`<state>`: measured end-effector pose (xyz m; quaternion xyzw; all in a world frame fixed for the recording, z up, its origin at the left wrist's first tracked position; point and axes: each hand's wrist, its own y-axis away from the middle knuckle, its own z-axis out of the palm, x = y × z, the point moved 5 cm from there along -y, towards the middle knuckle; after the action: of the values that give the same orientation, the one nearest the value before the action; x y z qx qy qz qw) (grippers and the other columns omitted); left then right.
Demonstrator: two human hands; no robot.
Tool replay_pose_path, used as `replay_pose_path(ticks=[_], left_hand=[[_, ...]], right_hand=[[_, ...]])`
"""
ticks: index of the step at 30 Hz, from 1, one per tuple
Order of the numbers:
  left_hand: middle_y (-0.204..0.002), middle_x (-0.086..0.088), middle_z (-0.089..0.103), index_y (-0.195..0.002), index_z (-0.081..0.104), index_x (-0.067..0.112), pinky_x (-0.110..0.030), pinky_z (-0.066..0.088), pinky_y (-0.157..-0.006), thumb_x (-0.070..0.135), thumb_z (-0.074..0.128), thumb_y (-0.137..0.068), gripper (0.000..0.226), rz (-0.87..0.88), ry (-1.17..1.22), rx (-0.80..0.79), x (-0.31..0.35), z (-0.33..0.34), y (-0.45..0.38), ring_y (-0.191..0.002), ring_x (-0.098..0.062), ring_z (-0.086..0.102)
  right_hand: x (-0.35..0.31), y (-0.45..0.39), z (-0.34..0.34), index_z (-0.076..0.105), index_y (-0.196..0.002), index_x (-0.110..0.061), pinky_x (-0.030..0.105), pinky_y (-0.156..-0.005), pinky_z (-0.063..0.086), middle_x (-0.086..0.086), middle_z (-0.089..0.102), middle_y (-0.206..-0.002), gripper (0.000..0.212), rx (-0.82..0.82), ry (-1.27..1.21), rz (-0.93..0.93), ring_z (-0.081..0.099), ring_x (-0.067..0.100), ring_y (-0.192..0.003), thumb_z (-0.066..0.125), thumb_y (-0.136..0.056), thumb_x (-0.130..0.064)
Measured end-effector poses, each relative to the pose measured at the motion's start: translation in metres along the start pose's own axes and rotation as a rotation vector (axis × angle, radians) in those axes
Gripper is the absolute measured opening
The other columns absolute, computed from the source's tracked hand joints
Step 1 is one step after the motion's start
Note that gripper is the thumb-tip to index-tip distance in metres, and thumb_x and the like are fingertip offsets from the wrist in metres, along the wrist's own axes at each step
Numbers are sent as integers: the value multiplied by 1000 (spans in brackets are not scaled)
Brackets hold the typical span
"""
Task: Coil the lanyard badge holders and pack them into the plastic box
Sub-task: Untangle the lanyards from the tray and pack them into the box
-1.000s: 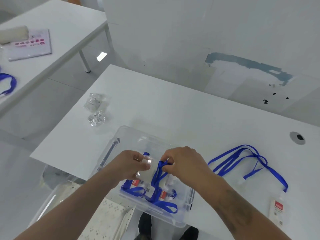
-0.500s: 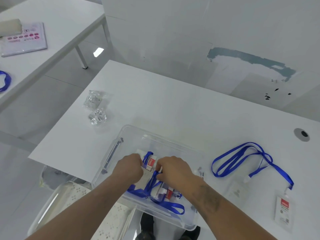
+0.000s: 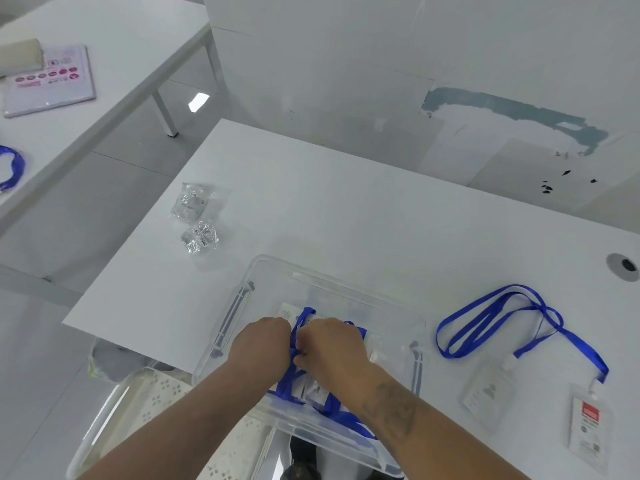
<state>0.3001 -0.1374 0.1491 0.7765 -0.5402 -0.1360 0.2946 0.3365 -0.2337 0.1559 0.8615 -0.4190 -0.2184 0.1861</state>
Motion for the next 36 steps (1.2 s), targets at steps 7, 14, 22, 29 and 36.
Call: replay_pose_path(ticks=[7,14,22,29,36], left_hand=[[-113,10,70,-116,67,27,-24,50,-86,30,55,-95,25,40,273,140,18,-39,20,-100,-10,65],[-89,26,65,-94,62,41,-19,50,-75,34,58,-93,8,198,566,302,109,-91,52,-80,3,63],[-96,20,68,-101,67,34,-15,45,-68,32,57,-91,15,346,534,202,239,-72,55,-81,-1,63],[-105,11,69,-107,65,29,-25,50,-84,28,58,-85,23,283,375,12,310,2,27,-94,-13,62],[-117,6,64,-125,56,24,-27,52,-87,28,61,-90,36,219,210,-90,331,69,0,-105,-15,62]], right_hand=[[17,38,-42,65,-120,-28,36,-86,49,-1,64,-112,29,68,-113,-18,60,22,-104,53,-96,-39],[112,117,-102,64,-112,-41,15,-77,44,-24,64,-108,22,358,-357,145,58,-4,-93,51,-95,-48],[251,180,-87,65,-107,-41,23,-81,52,-23,65,-99,16,404,-456,390,60,-4,-91,55,-94,-38],[325,179,-30,59,-127,-37,16,-79,42,-18,56,-131,31,155,-238,390,60,4,-104,53,-98,-29],[345,136,12,51,-139,-30,26,-90,50,-7,41,-147,46,76,-72,231,60,14,-114,62,-95,-23]])
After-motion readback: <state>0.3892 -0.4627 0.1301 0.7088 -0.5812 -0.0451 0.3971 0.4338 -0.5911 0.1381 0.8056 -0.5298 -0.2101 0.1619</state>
